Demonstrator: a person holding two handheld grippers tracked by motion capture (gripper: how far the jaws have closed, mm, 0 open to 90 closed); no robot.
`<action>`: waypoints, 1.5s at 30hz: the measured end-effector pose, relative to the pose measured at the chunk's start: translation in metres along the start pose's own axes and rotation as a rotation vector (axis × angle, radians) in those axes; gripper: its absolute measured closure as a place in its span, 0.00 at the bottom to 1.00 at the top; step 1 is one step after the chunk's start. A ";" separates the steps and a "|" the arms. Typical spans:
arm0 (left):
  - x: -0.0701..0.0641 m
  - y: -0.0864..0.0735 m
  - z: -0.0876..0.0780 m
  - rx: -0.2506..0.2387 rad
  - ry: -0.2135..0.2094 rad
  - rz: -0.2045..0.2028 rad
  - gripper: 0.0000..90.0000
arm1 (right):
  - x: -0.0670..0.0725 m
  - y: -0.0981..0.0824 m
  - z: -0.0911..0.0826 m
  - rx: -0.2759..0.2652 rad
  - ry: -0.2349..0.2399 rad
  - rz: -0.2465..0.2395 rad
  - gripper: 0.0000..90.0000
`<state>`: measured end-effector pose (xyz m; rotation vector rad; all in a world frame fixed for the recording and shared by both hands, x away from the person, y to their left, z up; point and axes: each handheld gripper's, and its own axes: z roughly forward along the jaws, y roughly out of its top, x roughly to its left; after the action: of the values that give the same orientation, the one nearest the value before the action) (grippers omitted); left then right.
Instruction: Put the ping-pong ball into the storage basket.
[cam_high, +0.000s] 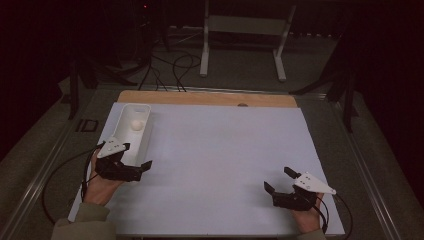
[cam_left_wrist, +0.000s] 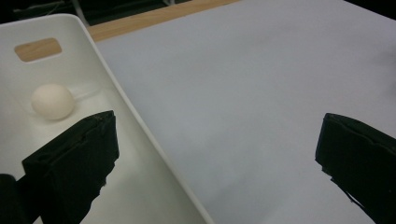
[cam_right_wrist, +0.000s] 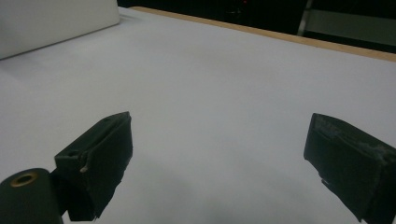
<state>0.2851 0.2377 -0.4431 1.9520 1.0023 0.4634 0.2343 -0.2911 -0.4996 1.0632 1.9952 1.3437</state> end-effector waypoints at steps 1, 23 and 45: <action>-0.001 -0.002 -0.001 -0.005 -0.002 -0.004 0.00 | 0.000 0.000 0.000 0.000 0.000 0.000 0.08; -0.011 -0.046 -0.018 -0.068 0.002 -0.028 0.00 | 0.001 0.000 0.001 0.002 0.005 -0.001 0.08; -0.007 -0.065 -0.016 -0.184 0.016 -0.006 0.00 | 0.002 0.002 0.001 -0.022 0.037 -0.006 0.08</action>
<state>0.2398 0.2601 -0.4879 1.7835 0.9410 0.5495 0.2345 -0.2887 -0.4985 1.0288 2.0044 1.3882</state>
